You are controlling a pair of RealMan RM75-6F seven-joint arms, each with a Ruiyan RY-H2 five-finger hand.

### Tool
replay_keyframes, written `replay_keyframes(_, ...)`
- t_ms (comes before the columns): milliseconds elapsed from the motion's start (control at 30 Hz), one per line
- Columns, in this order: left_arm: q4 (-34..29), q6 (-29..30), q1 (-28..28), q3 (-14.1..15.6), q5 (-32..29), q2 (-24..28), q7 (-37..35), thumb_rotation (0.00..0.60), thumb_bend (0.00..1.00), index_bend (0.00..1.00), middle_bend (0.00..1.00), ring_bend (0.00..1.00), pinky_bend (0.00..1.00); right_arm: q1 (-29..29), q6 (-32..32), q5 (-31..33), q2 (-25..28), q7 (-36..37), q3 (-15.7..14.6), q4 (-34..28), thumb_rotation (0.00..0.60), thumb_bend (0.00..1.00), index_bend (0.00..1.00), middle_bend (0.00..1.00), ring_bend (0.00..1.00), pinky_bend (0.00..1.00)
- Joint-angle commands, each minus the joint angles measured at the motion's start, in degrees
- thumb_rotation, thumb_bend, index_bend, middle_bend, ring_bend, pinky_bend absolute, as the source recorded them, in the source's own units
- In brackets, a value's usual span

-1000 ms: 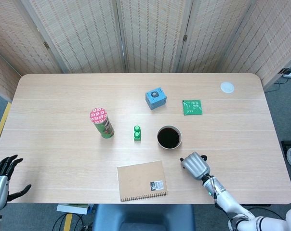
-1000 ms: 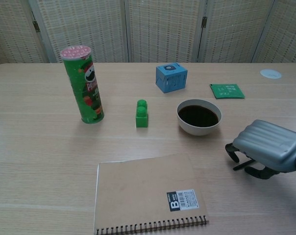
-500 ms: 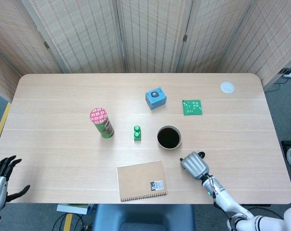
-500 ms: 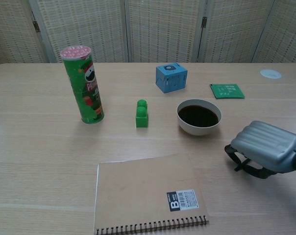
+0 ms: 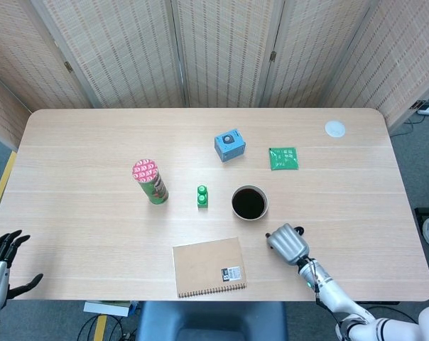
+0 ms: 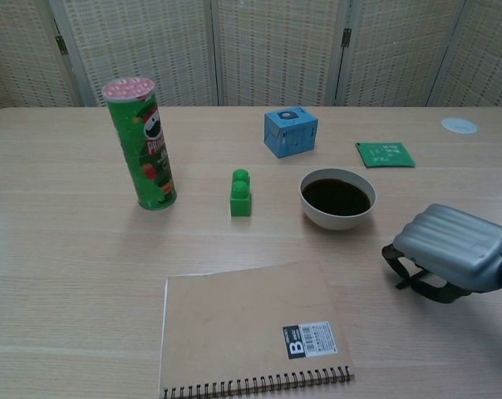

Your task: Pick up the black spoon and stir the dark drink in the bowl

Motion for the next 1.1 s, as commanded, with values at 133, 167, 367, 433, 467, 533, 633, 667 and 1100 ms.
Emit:
replay_keyframes(133, -0.3, 0.1, -0.1, -0.1, 0.2, 0.1, 0.2, 0.600, 0.19, 0.22, 0.15, 0.12, 0.18, -1.2, 3.3, -0.7, 1.7, 4.1, 1.0, -1.1, 0.600, 0.37, 0.60, 0.97, 1.00, 1.00)
replay_keyframes(167, -0.3, 0.1, -0.1, -0.1, 0.2, 0.1, 0.3, 0.600, 0.19, 0.22, 0.15, 0.12, 0.18, -1.4, 4.0, -0.9, 2.1, 4.8, 1.2, -1.5, 0.600, 0.38, 0.60, 0.97, 1.00, 1.00)
replay_keyframes(367, -1.0, 0.1, -0.3, -0.2, 0.5, 0.5, 1.0, 0.600, 0.19, 0.22, 0.15, 0.12, 0.18, -2.2, 8.4, -2.1, 5.7, 9.7, 3.2, -6.3, 0.600, 0.40, 0.62, 0.98, 1.00, 1.00)
replay_keyframes(433, -1.3, 0.1, -0.4, -0.2, 0.7, 0.5, 1.2, 0.600, 0.19, 0.22, 0.15, 0.12, 0.18, -2.1, 9.3, -1.9, 6.8, 12.5, 4.4, -8.4, 0.600, 0.41, 0.63, 0.98, 1.00, 1.00)
replay_keyframes(467, -1.4, 0.1, -0.4, -0.2, 0.7, 0.6, 1.4, 0.600, 0.19, 0.22, 0.15, 0.12, 0.18, -2.0, 9.3, -1.5, 7.1, 14.0, 5.0, -9.2, 0.600, 0.41, 0.64, 0.98, 1.00, 1.00)
replay_keyframes(533, -1.8, 0.1, -0.5, -0.2, 0.8, 0.7, 1.6, 0.600, 0.19, 0.22, 0.15, 0.12, 0.18, -1.5, 8.5, 0.0, 7.6, 17.4, 6.5, -11.2, 0.600, 0.41, 0.64, 0.98, 1.00, 1.00)
replay_keyframes(633, -2.2, 0.2, -0.5, -0.3, 0.9, 0.9, 1.9, 0.600, 0.19, 0.22, 0.15, 0.12, 0.18, -0.3, 7.0, 1.8, 8.1, 21.7, 8.8, -13.0, 0.600, 0.41, 0.64, 0.98, 1.00, 1.00)
replay_keyframes(667, -2.4, 0.3, -0.5, -0.3, 1.0, 1.0, 2.0, 0.600, 0.20, 0.22, 0.15, 0.12, 0.18, 0.1, 6.4, 2.2, 8.1, 22.8, 9.4, -13.4, 0.600, 0.41, 0.64, 0.98, 1.00, 1.00)
replay_keyframes(1100, -3.5, 0.7, 0.0, -0.2, 0.7, 2.1, 3.0, 0.600, 0.19, 0.22, 0.15, 0.12, 0.18, 8.1, -5.5, 11.9, 2.6, 37.1, 17.1, -10.4, 0.600, 0.41, 0.66, 0.98, 1.00, 1.00)
